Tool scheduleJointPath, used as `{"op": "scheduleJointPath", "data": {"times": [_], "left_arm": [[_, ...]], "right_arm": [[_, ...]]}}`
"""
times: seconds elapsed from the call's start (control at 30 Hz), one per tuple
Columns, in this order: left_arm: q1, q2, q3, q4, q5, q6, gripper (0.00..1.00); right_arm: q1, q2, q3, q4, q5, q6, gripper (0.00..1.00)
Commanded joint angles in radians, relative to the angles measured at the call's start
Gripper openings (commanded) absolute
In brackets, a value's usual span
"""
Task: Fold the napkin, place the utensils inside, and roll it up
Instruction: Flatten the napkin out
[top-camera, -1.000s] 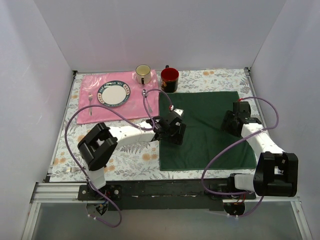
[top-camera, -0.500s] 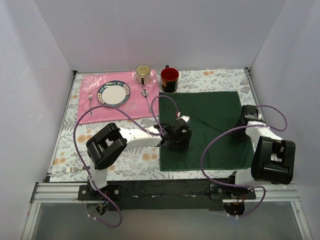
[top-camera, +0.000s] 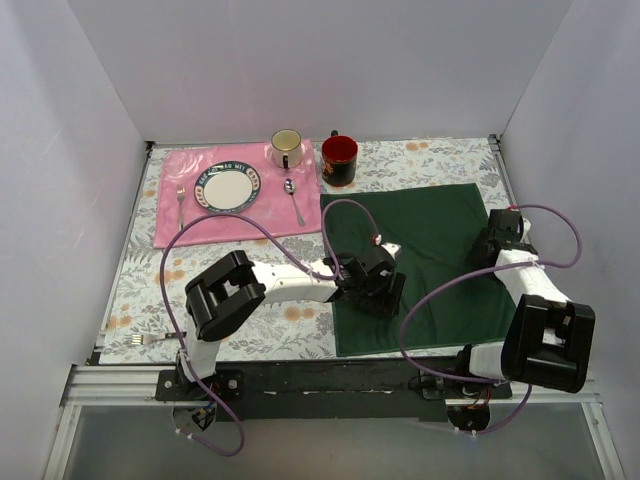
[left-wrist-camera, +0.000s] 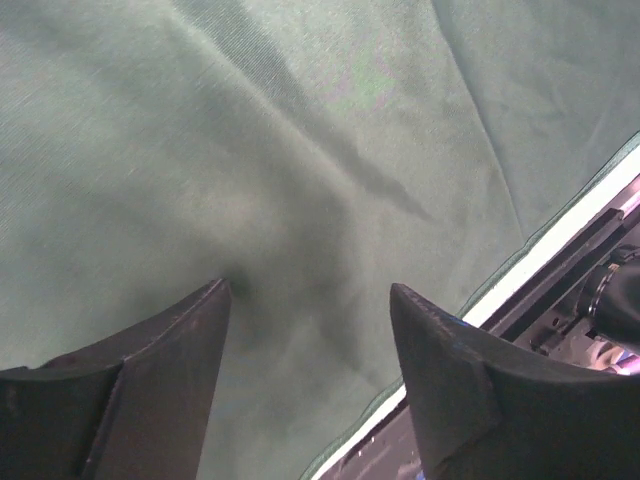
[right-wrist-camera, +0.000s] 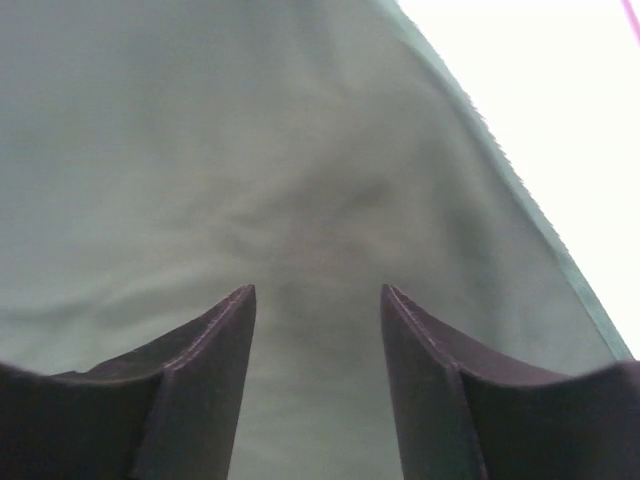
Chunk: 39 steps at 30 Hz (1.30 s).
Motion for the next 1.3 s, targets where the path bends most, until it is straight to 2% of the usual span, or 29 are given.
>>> {"op": "scheduleJointPath", "data": {"times": [0.0,0.1,0.17,0.2,0.23,0.27,0.33,0.57,0.83,0.93,1.13,1.27], "left_arm": [[0.001,-0.122,0.059,-0.071,-0.085,0.018,0.68],[0.011,-0.164,0.091,-0.111,-0.113,0.021,0.71],[0.016,-0.202,0.099,-0.124,-0.120,0.021,0.71],[0.018,-0.216,0.097,-0.134,-0.133,0.021,0.72],[0.019,-0.232,0.096,-0.141,-0.140,0.019,0.72],[0.024,-0.265,0.093,-0.147,-0.146,0.018,0.73],[0.030,-0.305,0.081,-0.170,-0.169,0.012,0.76],[0.119,-0.490,0.007,-0.199,-0.199,0.013,0.79],[0.238,-0.665,-0.057,-0.273,-0.219,0.010,0.83],[0.316,-0.710,-0.074,-0.297,-0.225,0.035,0.90],[0.456,-0.753,-0.094,-0.392,-0.226,0.053,0.93],[0.492,-0.791,-0.111,-0.404,-0.219,0.055,0.94]], "right_arm": [[0.103,0.014,0.133,0.084,-0.051,-0.080,0.63],[0.120,0.140,0.256,0.080,-0.093,-0.079,0.64],[0.123,0.232,0.340,0.075,-0.105,-0.073,0.60],[0.124,0.260,0.362,0.075,-0.110,-0.071,0.58],[0.124,0.288,0.386,0.075,-0.110,-0.070,0.48],[0.127,0.340,0.425,0.077,-0.111,-0.073,0.44],[0.130,0.392,0.471,0.052,-0.087,-0.074,0.41],[0.133,0.573,0.581,0.021,-0.027,-0.083,0.42],[0.129,0.690,0.660,-0.054,0.093,-0.060,0.43],[0.118,0.720,0.673,-0.071,0.113,-0.045,0.43],[0.083,0.788,0.722,-0.095,0.131,-0.037,0.43],[0.087,0.786,0.749,-0.094,0.093,-0.059,0.44]]}}
